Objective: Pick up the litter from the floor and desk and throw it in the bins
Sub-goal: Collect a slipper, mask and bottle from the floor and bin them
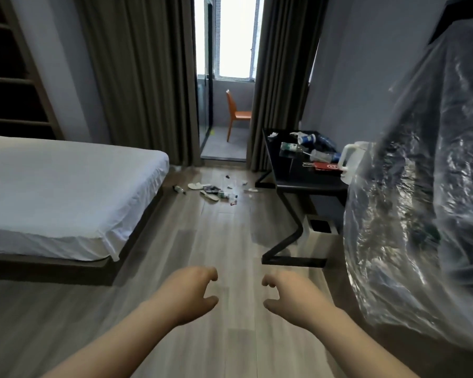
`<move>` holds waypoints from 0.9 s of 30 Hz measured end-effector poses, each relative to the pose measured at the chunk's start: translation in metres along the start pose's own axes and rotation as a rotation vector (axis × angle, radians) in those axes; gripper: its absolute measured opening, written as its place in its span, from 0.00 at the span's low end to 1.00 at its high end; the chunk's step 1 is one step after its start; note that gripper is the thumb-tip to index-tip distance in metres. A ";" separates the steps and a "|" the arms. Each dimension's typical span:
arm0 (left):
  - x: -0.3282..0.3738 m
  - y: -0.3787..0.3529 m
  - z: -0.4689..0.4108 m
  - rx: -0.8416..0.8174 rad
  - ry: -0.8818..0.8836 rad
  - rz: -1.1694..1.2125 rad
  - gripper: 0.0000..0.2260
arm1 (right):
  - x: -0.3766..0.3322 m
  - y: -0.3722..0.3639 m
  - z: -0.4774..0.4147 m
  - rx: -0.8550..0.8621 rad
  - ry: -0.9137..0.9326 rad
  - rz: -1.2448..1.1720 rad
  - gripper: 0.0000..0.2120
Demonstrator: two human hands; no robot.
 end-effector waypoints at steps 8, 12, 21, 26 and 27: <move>-0.093 0.045 -0.139 0.014 -0.052 -0.031 0.21 | -0.021 0.032 -0.145 0.044 -0.055 -0.053 0.22; -0.107 0.043 -0.208 -0.034 -0.095 -0.001 0.21 | -0.006 0.048 -0.207 0.051 -0.089 -0.060 0.22; -0.153 0.053 -0.395 -0.061 -0.059 -0.026 0.21 | 0.052 0.097 -0.390 0.033 -0.103 -0.072 0.19; -0.178 0.066 -0.490 -0.088 -0.017 -0.028 0.21 | 0.071 0.136 -0.490 0.033 -0.073 -0.062 0.20; -0.184 0.068 -0.507 -0.093 -0.011 -0.021 0.21 | 0.074 0.141 -0.509 0.028 -0.072 -0.059 0.20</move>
Point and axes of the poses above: each hand's wrist, its own z-axis away from the middle knuckle, its own y-axis out of the back of the hand, x = y × z, the point moved 8 cm from there along -z, towards the middle knuckle, and after that the axes turned 12 degrees about -z, right-handed, at the moved point
